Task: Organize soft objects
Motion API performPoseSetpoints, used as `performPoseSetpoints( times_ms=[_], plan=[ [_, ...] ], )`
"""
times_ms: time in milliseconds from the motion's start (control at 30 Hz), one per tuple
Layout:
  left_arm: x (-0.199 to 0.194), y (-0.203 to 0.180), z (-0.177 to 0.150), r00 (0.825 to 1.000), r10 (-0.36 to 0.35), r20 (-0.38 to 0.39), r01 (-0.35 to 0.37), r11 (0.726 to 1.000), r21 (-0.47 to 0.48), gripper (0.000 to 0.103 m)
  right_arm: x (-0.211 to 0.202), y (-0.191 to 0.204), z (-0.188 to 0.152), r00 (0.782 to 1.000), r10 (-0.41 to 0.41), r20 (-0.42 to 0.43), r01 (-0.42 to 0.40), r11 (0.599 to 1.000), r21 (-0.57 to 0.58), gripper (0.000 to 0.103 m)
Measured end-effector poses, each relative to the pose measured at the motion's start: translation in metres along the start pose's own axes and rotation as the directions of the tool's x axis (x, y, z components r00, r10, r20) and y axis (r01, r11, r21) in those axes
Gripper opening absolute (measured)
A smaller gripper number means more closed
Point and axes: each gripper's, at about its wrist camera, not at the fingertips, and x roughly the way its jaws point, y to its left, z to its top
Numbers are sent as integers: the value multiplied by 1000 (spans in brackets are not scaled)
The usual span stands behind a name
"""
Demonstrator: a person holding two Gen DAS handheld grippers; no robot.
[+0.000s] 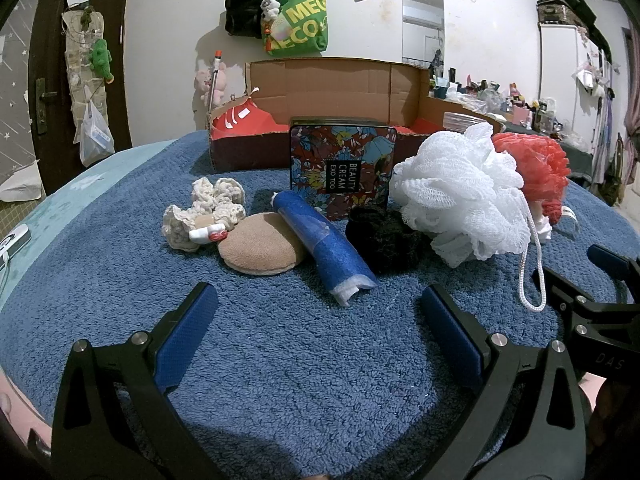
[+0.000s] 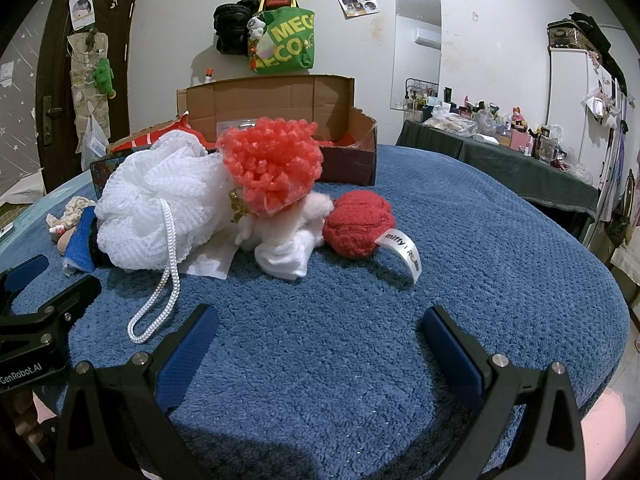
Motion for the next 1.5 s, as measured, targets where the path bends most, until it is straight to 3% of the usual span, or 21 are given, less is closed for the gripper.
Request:
performPoseSetpoints(
  times_ms=[1500],
  plan=[
    [-3, 4, 9, 1000, -21, -9, 21, 1000, -1, 103, -4, -6, 4, 999, 31, -13, -31, 999, 15, 103]
  ],
)
